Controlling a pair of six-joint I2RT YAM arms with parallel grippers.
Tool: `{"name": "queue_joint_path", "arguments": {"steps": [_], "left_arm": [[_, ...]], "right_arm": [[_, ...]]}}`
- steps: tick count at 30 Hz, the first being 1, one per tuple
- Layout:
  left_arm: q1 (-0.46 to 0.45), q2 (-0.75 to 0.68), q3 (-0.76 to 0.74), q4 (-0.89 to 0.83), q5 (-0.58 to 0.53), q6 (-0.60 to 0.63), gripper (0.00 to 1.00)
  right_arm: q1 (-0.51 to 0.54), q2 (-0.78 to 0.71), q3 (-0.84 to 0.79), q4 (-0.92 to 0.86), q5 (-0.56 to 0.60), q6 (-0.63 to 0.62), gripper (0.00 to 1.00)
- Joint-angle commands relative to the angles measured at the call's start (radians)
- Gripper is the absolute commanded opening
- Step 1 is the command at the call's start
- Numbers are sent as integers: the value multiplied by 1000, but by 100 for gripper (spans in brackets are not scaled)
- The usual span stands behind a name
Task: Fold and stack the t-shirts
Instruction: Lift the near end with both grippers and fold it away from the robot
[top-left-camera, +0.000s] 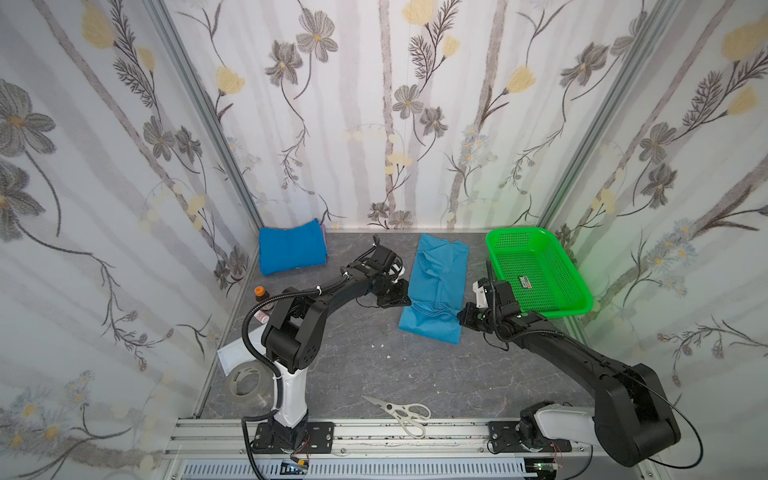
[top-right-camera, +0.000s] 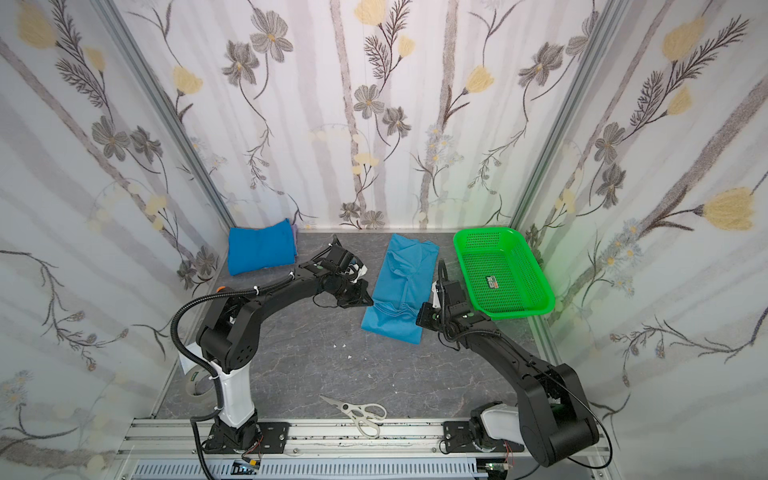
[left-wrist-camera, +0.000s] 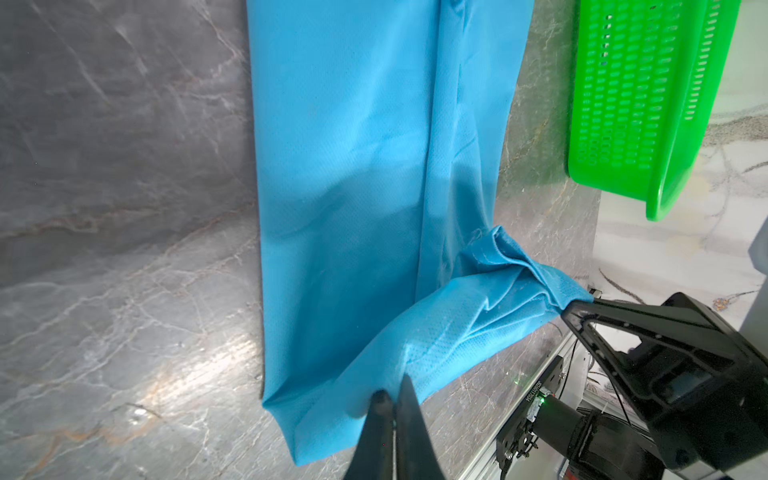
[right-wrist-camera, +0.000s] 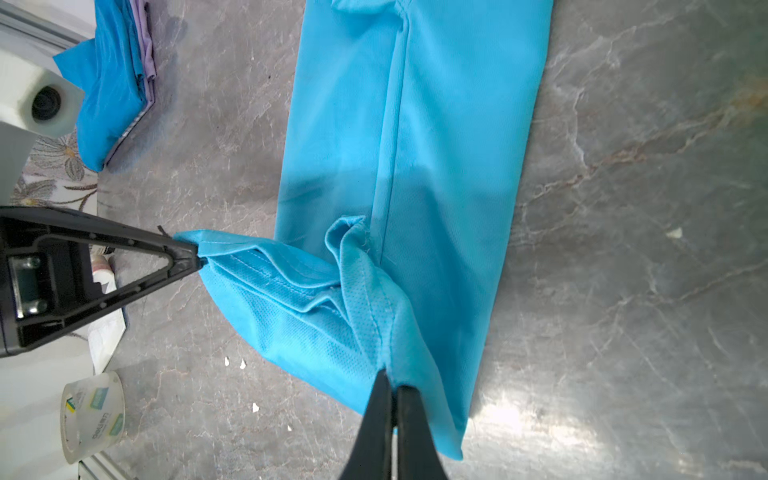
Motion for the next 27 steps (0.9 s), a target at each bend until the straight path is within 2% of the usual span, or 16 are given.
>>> {"name": "queue_joint_path", "arguments": {"steps": [1,10,27], "left_arm": [[14,47,77,-50,10,28,0],[42,206,297,-127,43,55,0],[58,329,562,-233,46,70,0]], "right_arm": [[-26,62,58,37,-36,-48,0],[-74,246,153,66,-72,-74,0],[-122,272,285,42,-37,-76,0]]}}
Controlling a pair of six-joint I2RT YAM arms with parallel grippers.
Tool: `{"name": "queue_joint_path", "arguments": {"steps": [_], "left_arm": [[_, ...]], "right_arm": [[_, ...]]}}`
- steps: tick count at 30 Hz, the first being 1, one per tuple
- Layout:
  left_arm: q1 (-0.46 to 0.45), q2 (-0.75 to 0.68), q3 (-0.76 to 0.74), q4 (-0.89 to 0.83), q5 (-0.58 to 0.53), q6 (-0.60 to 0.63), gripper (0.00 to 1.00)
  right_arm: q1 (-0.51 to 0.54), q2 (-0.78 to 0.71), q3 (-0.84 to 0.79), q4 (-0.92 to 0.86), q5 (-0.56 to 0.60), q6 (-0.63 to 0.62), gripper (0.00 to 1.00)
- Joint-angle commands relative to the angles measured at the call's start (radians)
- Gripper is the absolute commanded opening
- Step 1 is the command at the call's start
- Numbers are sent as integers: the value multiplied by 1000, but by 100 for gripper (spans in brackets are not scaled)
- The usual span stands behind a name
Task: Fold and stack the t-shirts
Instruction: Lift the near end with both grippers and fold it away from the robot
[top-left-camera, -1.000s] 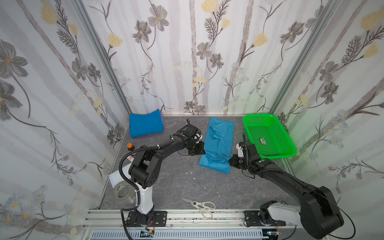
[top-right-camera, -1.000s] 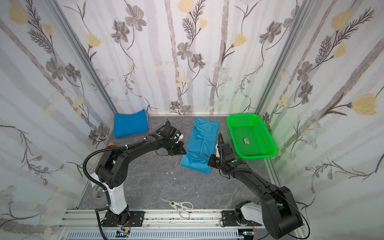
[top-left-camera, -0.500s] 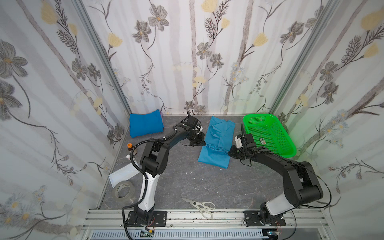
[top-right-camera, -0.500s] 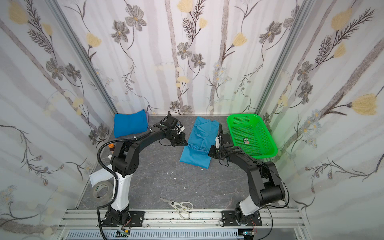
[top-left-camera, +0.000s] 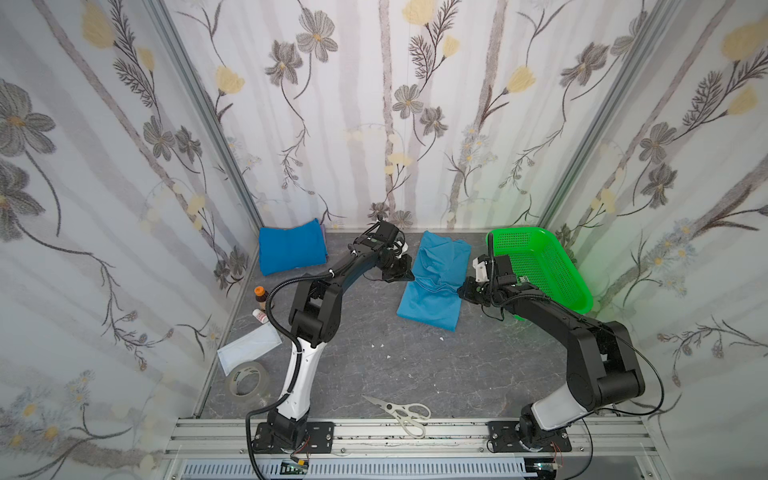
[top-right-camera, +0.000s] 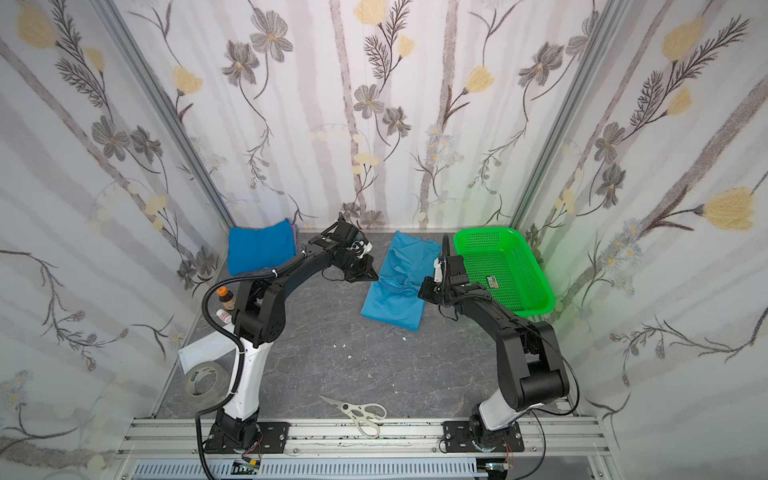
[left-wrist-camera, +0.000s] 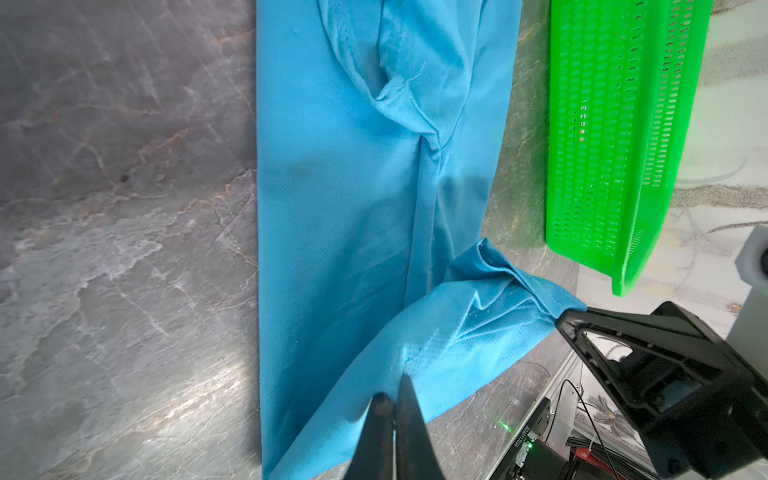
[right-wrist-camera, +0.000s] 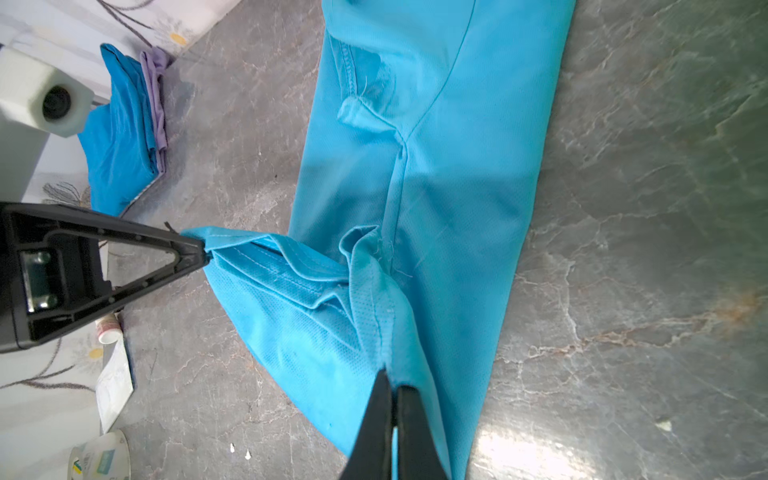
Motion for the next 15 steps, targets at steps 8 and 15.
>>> {"name": "queue_joint_path", "arguments": {"steps": [8,15], "left_arm": [[10,188,267,-93,38,2,0],[19,212,296,-88,46,-5,0]], "right_arm": [[-28,157,143,3,11,-25,0],[-43,180,123,20,44,-10,0]]}}
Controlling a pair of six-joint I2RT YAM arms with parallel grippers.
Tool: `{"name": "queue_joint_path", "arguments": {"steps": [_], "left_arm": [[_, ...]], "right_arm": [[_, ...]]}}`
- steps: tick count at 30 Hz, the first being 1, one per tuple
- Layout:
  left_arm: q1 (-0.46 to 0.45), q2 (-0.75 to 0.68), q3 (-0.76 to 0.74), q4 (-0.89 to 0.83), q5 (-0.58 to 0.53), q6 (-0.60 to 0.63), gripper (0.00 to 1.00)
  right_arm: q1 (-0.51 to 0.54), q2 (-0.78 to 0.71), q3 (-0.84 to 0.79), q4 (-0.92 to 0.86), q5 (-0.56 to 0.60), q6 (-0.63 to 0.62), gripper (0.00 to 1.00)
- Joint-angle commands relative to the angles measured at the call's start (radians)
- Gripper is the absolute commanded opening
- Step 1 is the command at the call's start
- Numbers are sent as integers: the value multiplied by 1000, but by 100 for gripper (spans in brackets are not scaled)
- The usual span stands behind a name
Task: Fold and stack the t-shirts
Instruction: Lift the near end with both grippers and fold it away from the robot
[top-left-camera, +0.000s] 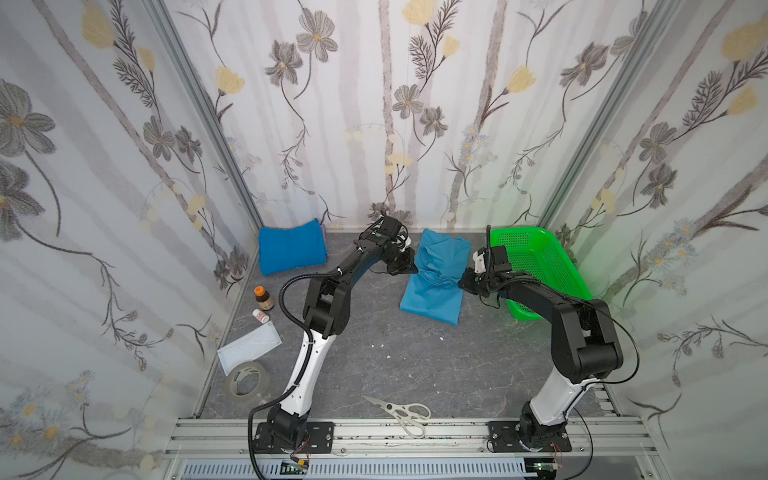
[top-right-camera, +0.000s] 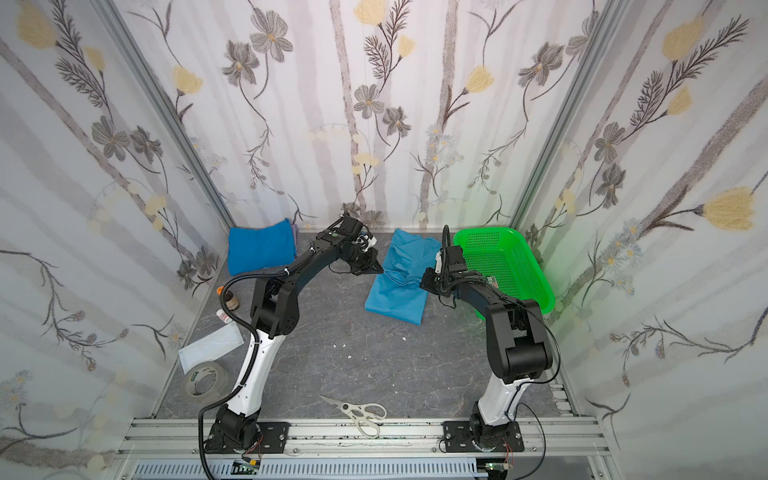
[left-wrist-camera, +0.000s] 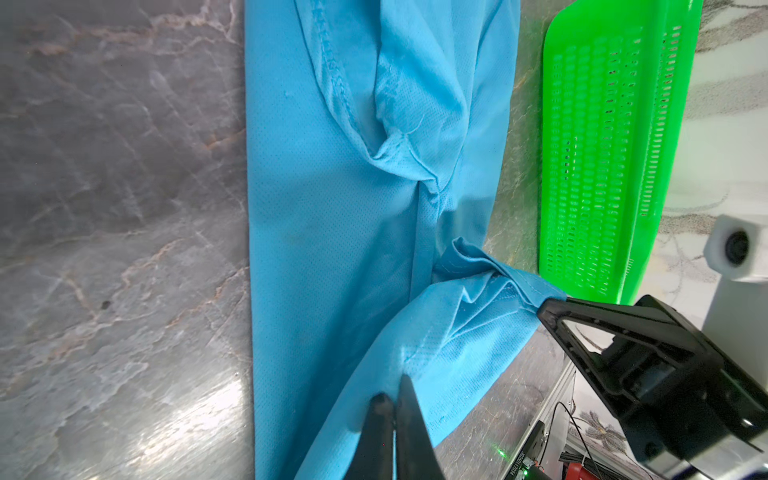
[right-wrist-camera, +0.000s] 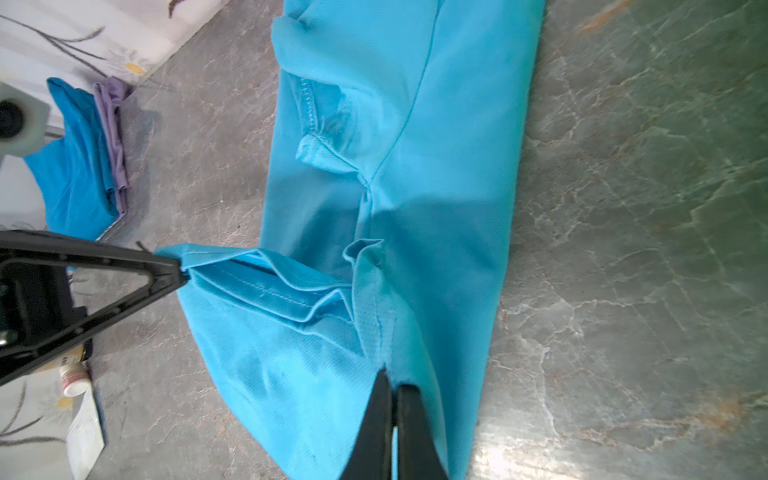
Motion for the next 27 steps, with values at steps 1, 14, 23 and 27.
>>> {"name": "queue_joint_path", "arguments": {"steps": [1,14,23,27], "left_arm": [[5,10,11,-17,14,1,0],[11,89,126,-18,42,-14,10],[49,30,116,33,78,5,100],[57,-85,-84,72,77,46,100]], "right_arm": [[-5,-2,-15,32,30,6,0],[-20,-7,19,36,29,3,67],[11,-97,15,16,33,-36,99],[66,-145,-91,71,13,-27,100]]}}
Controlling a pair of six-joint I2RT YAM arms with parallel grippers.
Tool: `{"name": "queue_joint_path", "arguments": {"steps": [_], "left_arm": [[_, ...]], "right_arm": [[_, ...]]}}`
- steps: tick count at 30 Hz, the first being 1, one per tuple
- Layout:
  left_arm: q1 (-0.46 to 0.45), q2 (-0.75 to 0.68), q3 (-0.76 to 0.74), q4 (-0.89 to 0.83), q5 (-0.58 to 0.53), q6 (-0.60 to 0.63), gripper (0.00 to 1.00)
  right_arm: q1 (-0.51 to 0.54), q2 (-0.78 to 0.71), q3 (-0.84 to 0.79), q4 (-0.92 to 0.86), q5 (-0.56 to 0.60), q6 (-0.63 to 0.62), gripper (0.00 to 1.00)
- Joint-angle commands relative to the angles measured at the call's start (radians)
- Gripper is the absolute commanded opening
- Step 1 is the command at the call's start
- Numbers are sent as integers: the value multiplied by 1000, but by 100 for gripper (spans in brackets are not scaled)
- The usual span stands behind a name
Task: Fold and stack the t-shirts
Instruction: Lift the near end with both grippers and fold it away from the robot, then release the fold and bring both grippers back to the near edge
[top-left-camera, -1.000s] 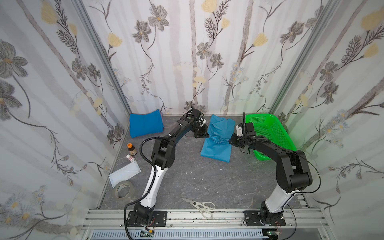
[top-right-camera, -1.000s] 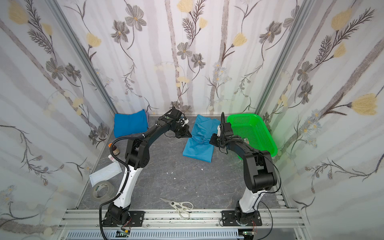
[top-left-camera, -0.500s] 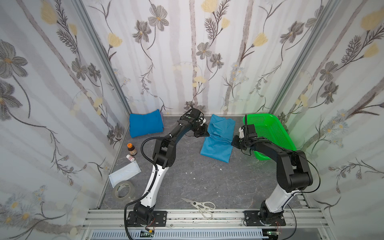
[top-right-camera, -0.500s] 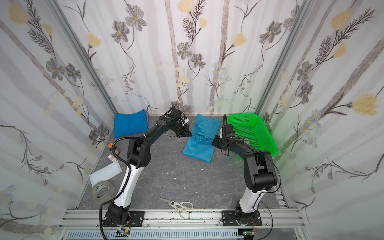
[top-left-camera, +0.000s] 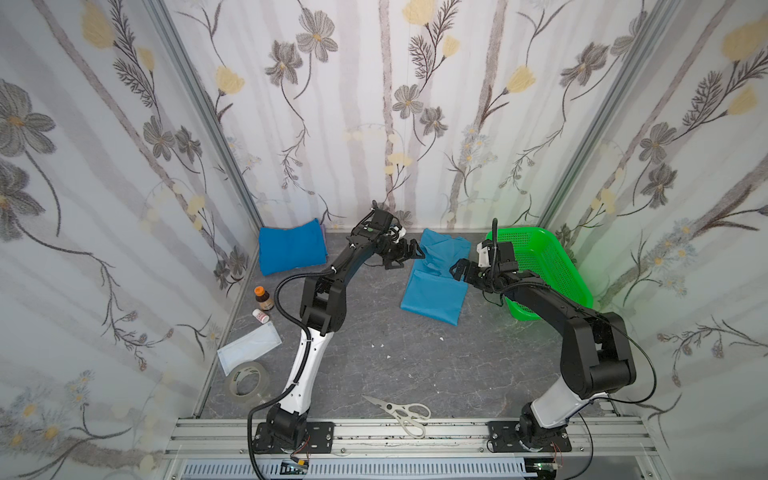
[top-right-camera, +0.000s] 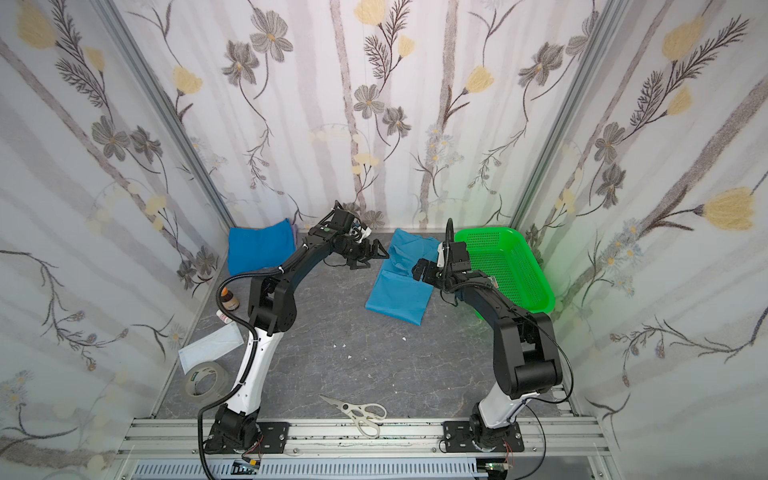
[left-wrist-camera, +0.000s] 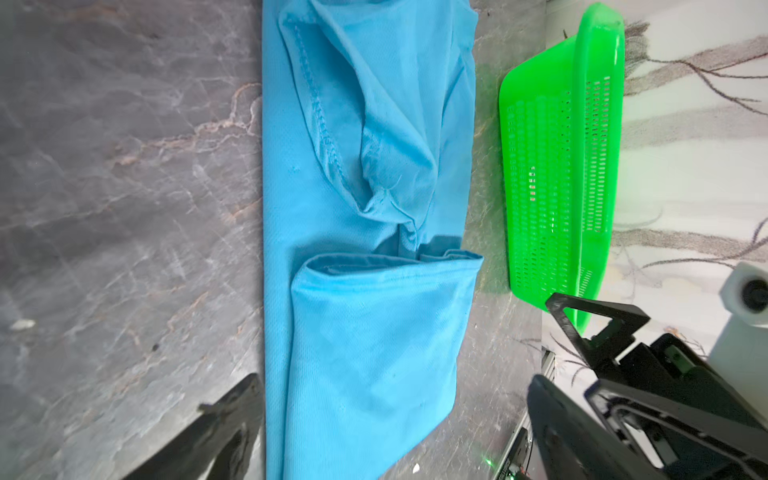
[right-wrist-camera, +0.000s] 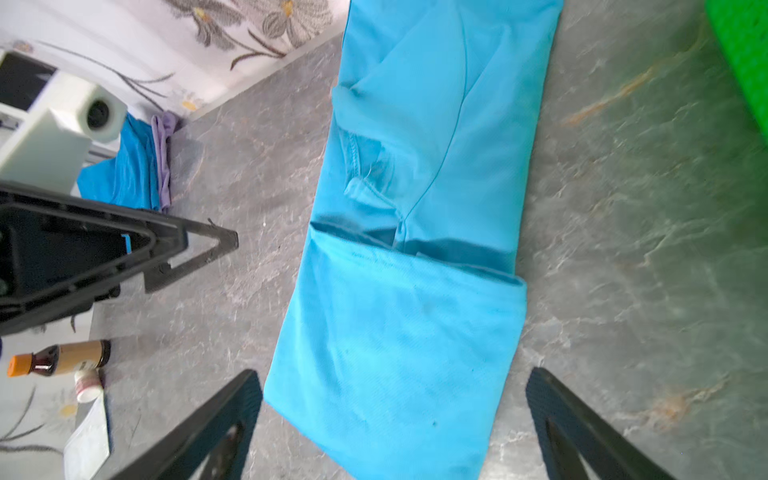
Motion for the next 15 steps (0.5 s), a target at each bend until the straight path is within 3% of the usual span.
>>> {"name": "queue_joint_path", "arguments": {"steps": [1,6,15], "left_arm": [[1,-104,-170,54,-2,39,100],[-5,-279,-555,240,-14,-10,99],[-31,-364,-832,423,-36,-23,71]], "right_arm": [[38,-21,-67,55,-34,-2,100],[109,-41,-170,128,-43,58,100],[175,-304,-480,195,93,137,94]]}}
